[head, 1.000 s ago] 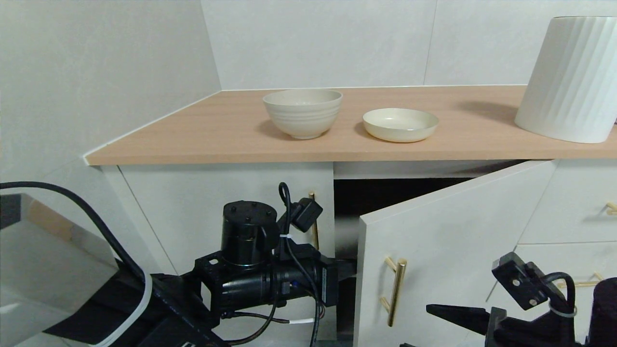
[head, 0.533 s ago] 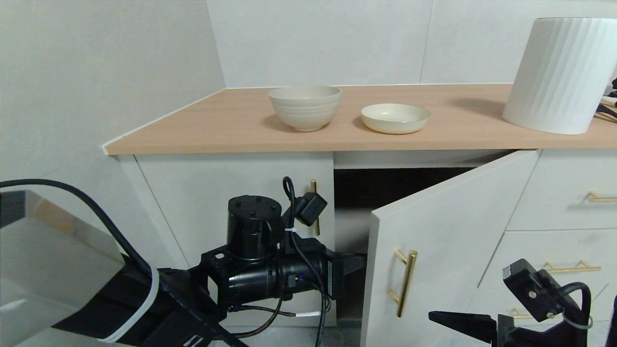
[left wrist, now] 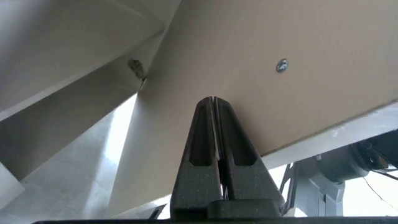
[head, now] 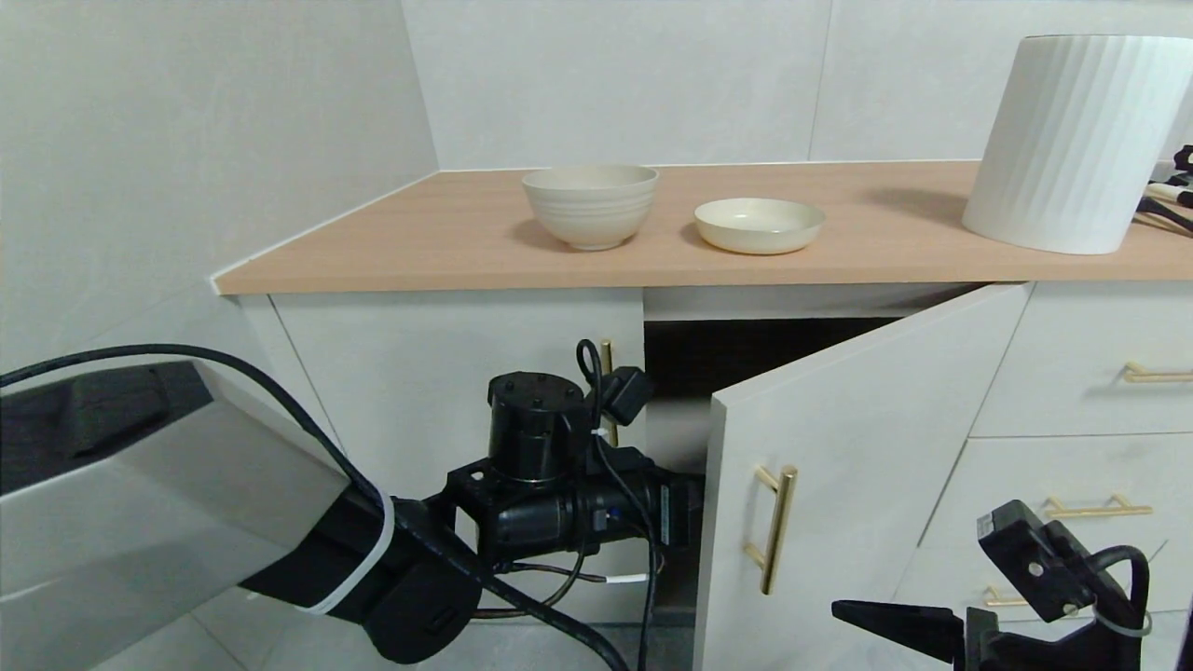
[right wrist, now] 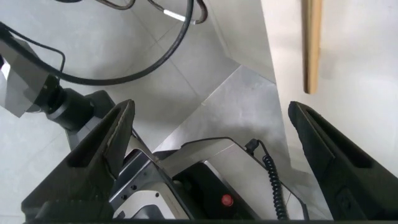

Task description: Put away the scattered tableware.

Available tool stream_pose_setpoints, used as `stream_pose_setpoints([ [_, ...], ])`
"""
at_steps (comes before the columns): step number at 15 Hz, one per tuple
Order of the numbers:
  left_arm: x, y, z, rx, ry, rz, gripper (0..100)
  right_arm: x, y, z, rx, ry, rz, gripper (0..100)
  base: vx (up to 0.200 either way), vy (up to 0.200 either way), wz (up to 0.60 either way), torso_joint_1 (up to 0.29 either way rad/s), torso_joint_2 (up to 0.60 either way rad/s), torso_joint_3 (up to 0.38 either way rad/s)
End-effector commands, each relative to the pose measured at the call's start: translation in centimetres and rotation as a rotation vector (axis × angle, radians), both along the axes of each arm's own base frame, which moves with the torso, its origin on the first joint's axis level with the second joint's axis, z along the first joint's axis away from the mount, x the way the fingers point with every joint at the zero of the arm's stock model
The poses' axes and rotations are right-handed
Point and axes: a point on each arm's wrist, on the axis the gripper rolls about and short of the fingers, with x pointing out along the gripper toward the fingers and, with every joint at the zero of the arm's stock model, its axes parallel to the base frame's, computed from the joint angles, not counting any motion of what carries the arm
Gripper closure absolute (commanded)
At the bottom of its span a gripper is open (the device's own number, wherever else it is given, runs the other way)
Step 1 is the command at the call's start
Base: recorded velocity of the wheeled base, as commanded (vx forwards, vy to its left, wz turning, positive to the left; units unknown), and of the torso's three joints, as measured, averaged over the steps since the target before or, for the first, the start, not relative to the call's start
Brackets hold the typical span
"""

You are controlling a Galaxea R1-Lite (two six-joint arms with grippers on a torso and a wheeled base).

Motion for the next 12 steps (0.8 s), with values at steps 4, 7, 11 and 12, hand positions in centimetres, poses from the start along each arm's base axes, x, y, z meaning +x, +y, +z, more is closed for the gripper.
stream_pose_setpoints([
  [4,0.3,-0.4,0.1,-0.002,-0.001,-0.002,100,0.0,0.1,-0.2,-0.007,0.007,0.007,0,-0.1,0.0,0.0,0.005,0.0,0.0],
  [7,1.0,-0.9,0.0,-0.002,-0.001,-0.002,100,-0.1,0.1,-0.2,-0.007,0.007,0.009,0,-0.067,0.0,0.0,0.007,0.0,0.001],
  [11,1.9,-1.7,-0.4,0.0,0.001,-0.002,100,-0.1,0.1,-0.2,-0.008,0.008,0.009,0,0.0,0.0,0.0,0.0,0.0,0.0],
  [12,1.8,-1.8,-0.3,-0.002,-0.001,-0.005,100,-0.1,0.2,-0.2,-0.007,0.007,0.015,0,0.0,0.0,0.0,0.0,0.0,0.0],
])
